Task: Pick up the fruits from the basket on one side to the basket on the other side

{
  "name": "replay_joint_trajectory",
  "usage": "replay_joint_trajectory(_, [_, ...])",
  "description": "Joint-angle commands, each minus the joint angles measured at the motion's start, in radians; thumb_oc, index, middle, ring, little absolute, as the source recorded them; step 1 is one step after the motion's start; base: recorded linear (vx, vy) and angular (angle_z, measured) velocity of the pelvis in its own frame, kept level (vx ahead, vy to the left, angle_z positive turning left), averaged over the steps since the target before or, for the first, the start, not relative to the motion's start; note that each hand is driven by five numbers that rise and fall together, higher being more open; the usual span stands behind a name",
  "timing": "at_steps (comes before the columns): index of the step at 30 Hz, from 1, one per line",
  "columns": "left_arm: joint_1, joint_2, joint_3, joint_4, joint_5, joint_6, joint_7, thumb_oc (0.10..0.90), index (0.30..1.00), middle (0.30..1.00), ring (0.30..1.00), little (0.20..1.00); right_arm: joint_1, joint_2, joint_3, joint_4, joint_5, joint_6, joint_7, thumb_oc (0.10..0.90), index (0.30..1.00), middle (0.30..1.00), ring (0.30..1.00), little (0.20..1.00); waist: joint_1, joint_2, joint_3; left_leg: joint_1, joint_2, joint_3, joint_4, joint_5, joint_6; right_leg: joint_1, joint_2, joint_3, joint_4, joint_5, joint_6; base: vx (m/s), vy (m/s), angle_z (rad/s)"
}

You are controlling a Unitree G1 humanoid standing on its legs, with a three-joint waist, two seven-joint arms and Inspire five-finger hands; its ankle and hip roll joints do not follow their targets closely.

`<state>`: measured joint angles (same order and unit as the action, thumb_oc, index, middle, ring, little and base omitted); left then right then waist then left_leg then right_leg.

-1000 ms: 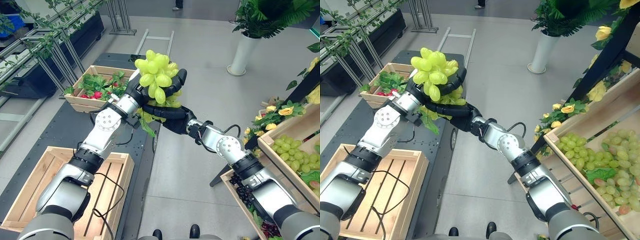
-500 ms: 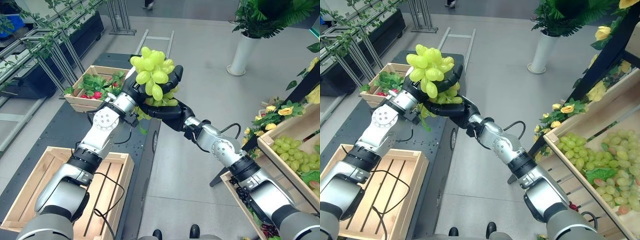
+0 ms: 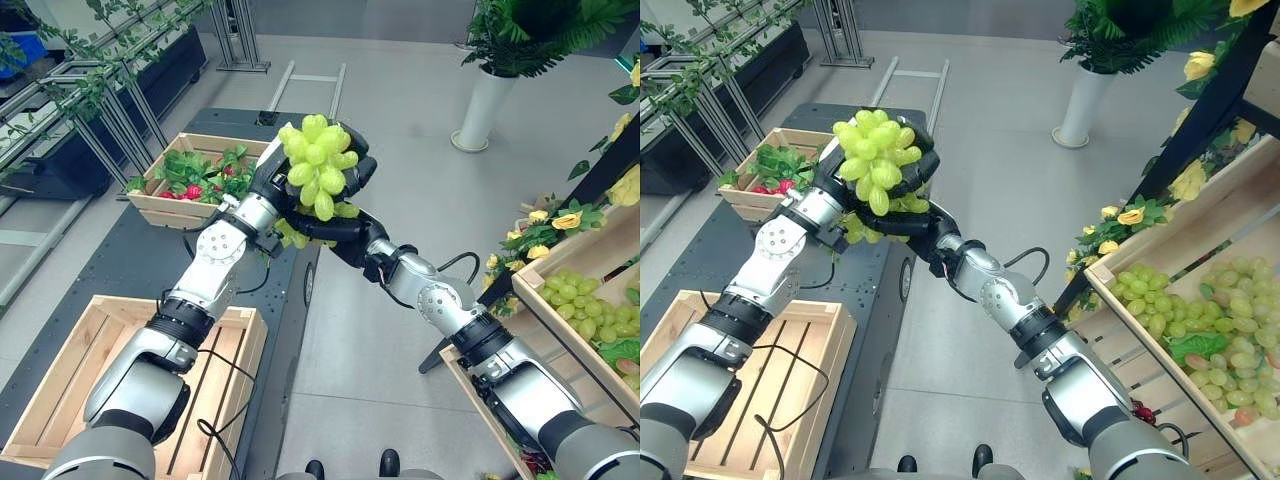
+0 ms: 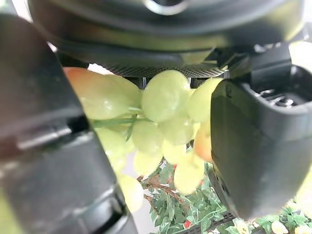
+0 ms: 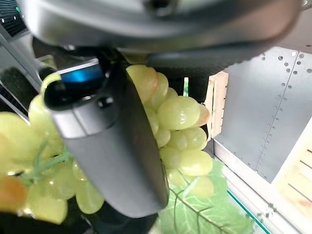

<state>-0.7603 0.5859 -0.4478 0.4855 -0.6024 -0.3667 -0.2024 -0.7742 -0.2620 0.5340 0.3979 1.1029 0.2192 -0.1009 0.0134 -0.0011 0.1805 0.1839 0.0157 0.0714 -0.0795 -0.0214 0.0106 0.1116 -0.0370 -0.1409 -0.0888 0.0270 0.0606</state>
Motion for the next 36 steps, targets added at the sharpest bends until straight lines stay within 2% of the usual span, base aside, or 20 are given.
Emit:
replay_joint_trajectory(1, [-0.065,-0.032,0.026,0.082,-0.009,-0.146,0.041,0.8,0.9,0.9,0.9,0.9,-0.064,0.059,-0.113,0.045,0.016,-0.17,-0.001,0.4,0.3,0.3,0.3,0.3,0.001,0.007,-0.152,-0.065,-0.053,-0.007,-0.008,-0.023,0.007,-0.007,0.019,0.015,0.001,-0.007,-0.033,0.0,0.0,0.0])
replay_joint_trajectory(10, [0.0,0.004,0.06,0.075,0.037,-0.156,0.067,0.8,0.9,0.9,0.9,0.9,0.03,-0.002,-0.165,0.079,-0.023,-0.171,0.017,0.4,0.3,0.3,0.3,0.3,-0.006,0.002,-0.14,-0.059,-0.056,0.001,-0.008,-0.027,0.011,-0.005,0.02,0.027,0.001,-0.006,-0.031,0.0,0.002,-0.01])
replay_joint_trajectory(17, [0.061,0.046,0.102,0.072,0.05,-0.178,0.07,0.8,0.9,0.9,0.9,0.9,0.12,-0.069,-0.196,0.109,-0.145,-0.198,0.023,0.4,0.3,0.3,0.3,0.3,-0.013,0.003,-0.132,-0.055,-0.056,0.013,-0.008,-0.029,0.012,-0.005,0.021,0.033,0.001,-0.004,-0.026,0.01,0.014,-0.08])
replay_joint_trajectory(26, [0.122,0.072,0.157,0.066,0.047,-0.176,0.073,0.8,0.9,0.9,0.9,0.9,0.191,-0.155,-0.24,0.136,-0.251,-0.22,0.031,0.4,0.3,0.3,0.3,0.3,-0.022,0.001,-0.112,-0.05,-0.058,0.019,-0.008,-0.035,0.015,-0.004,0.023,0.042,0.001,-0.006,-0.024,0.0,0.0,0.0])
replay_joint_trajectory(32, [0.171,0.082,0.183,0.054,0.048,-0.17,0.06,0.8,0.9,0.9,0.9,0.9,0.23,-0.2,-0.259,0.096,-0.346,-0.258,0.043,0.4,0.3,0.3,0.3,0.3,-0.029,-0.001,-0.101,-0.047,-0.058,0.02,-0.008,-0.036,0.018,-0.004,0.026,0.052,0.001,-0.004,-0.023,0.0,0.002,-0.02])
replay_joint_trajectory(36, [0.235,0.048,0.229,0.041,0.006,-0.171,0.059,0.8,0.9,0.9,0.9,0.9,0.267,-0.211,-0.271,-0.026,-0.459,-0.282,0.047,0.4,0.3,0.3,0.3,0.3,-0.041,-0.004,-0.084,-0.048,-0.058,0.024,-0.008,-0.039,0.022,-0.012,0.03,0.067,0.001,-0.001,-0.023,0.0,0.017,-0.14])
